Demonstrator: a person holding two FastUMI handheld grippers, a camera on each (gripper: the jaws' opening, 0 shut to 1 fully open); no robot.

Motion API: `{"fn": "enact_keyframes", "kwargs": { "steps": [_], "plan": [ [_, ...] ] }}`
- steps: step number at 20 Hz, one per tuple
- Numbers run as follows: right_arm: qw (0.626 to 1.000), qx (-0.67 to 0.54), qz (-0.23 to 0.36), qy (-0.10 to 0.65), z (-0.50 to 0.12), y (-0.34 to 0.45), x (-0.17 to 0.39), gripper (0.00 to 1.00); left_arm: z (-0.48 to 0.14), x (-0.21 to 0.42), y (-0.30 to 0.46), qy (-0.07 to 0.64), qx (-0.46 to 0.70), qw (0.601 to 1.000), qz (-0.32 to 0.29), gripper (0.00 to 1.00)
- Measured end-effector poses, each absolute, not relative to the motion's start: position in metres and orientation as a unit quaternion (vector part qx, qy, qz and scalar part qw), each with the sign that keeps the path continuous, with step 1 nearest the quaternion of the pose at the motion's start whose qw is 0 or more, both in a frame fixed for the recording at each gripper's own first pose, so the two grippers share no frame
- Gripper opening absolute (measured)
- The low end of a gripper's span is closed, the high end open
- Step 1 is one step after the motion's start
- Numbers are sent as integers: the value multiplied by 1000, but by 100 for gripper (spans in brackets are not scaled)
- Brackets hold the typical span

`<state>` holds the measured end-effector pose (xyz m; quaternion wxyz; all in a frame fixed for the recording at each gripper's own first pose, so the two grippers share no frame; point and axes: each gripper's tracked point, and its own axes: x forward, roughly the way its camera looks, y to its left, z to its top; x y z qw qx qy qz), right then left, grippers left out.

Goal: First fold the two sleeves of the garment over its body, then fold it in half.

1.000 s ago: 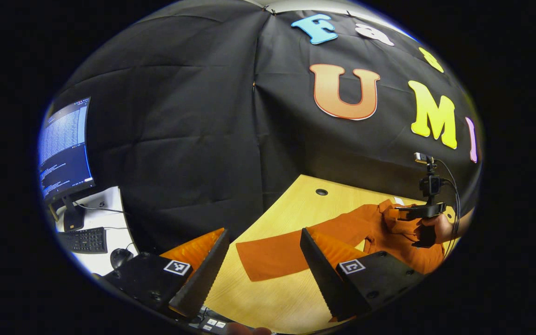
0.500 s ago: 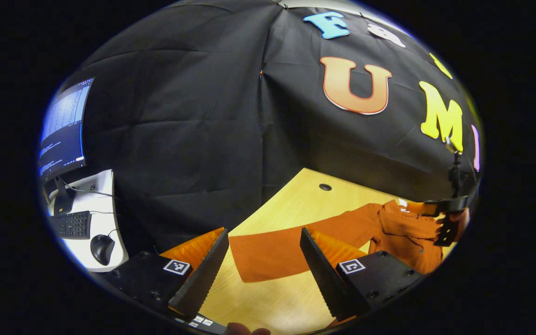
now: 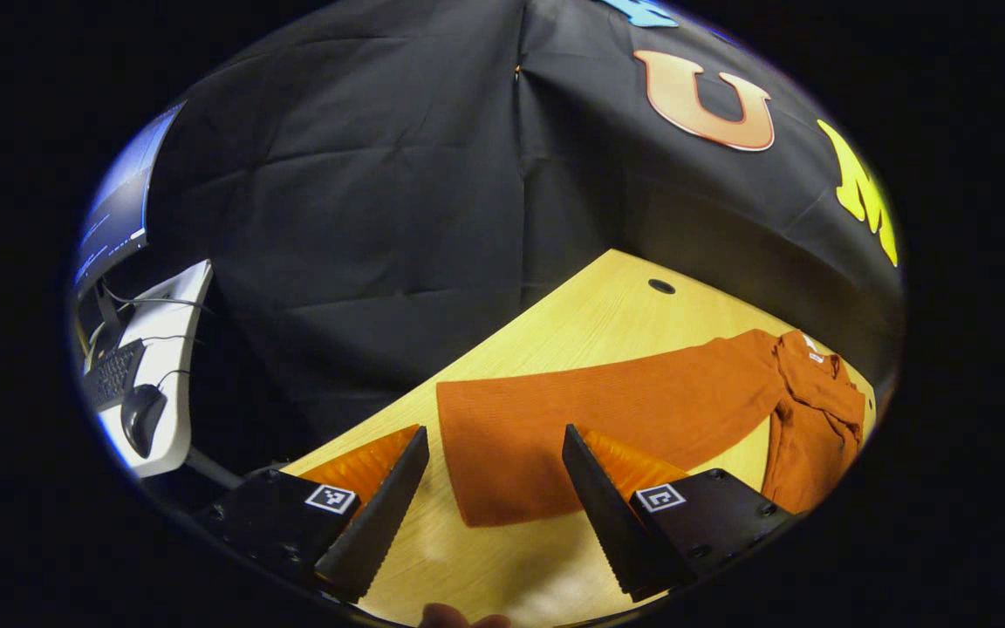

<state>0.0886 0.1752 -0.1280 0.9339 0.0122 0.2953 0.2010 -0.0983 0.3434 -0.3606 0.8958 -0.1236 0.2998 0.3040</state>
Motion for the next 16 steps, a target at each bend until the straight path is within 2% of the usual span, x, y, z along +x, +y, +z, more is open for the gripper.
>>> {"fn": "enact_keyframes", "kwargs": {
  "steps": [7, 9, 11, 14, 16],
  "plan": [
    [948, 8, 155, 278, -98, 114, 68, 88, -382, -91, 345, 322, -106, 885, 319, 100],
    [949, 10, 148, 277, -93, 101, 63, 87, -381, -91, 345, 319, -120, 880, 330, 97],
    [951, 13, 138, 276, -89, 89, 59, 88, -388, -89, 352, 301, -156, 871, 355, 60],
    [951, 21, 128, 280, -89, 75, 51, 88, -379, -90, 350, 282, -210, 867, 353, 5],
    [952, 26, 123, 280, -89, 68, 46, 88, -376, -83, 342, 285, -258, 861, 333, 4]
  ]
}}
